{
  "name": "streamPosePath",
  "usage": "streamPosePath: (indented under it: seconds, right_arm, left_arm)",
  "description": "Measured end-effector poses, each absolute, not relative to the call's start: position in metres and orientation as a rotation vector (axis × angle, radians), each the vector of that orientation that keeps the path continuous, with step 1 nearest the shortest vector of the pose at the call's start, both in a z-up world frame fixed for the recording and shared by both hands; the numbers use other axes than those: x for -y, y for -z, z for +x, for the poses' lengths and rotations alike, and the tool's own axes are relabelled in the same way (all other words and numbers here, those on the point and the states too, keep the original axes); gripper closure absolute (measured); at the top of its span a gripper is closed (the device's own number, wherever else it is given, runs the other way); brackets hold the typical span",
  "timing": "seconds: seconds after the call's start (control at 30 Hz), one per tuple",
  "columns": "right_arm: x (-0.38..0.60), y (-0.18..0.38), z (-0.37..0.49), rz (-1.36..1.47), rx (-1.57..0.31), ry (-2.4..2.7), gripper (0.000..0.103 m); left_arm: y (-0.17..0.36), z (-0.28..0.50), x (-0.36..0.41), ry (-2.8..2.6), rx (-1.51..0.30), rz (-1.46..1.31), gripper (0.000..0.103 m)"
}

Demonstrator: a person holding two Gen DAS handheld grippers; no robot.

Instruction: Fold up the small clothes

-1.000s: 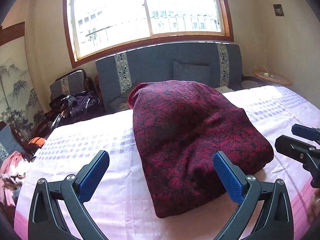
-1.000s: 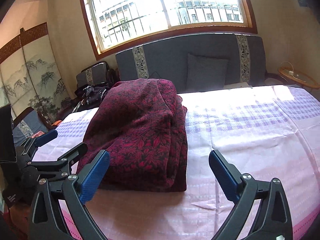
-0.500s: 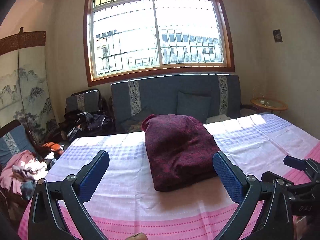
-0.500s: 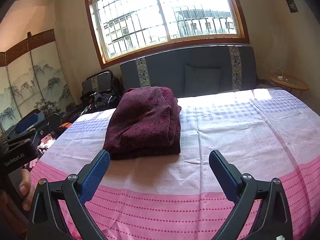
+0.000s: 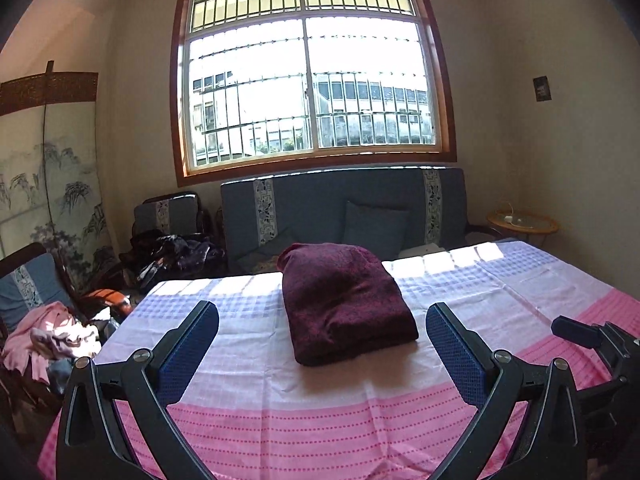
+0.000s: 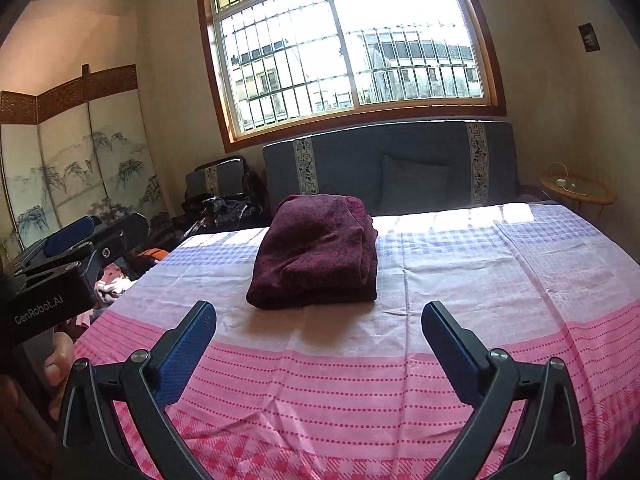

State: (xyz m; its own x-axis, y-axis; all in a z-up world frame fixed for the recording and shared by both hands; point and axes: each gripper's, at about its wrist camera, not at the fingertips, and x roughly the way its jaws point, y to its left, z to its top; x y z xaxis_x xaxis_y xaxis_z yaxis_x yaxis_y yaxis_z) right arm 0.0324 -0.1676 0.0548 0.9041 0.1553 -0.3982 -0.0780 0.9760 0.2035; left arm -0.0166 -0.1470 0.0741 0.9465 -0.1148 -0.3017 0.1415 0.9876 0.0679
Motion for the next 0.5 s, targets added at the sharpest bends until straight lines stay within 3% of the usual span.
streamPosePath:
  seconds: [0.5]
  right_arm:
    - [0.175,-0.034,-0.008,0.202,-0.454,-0.108,0.0]
  left_arm:
    - [-0.041,-0.055,0.16,0.098,-0.356,0.1,0.0]
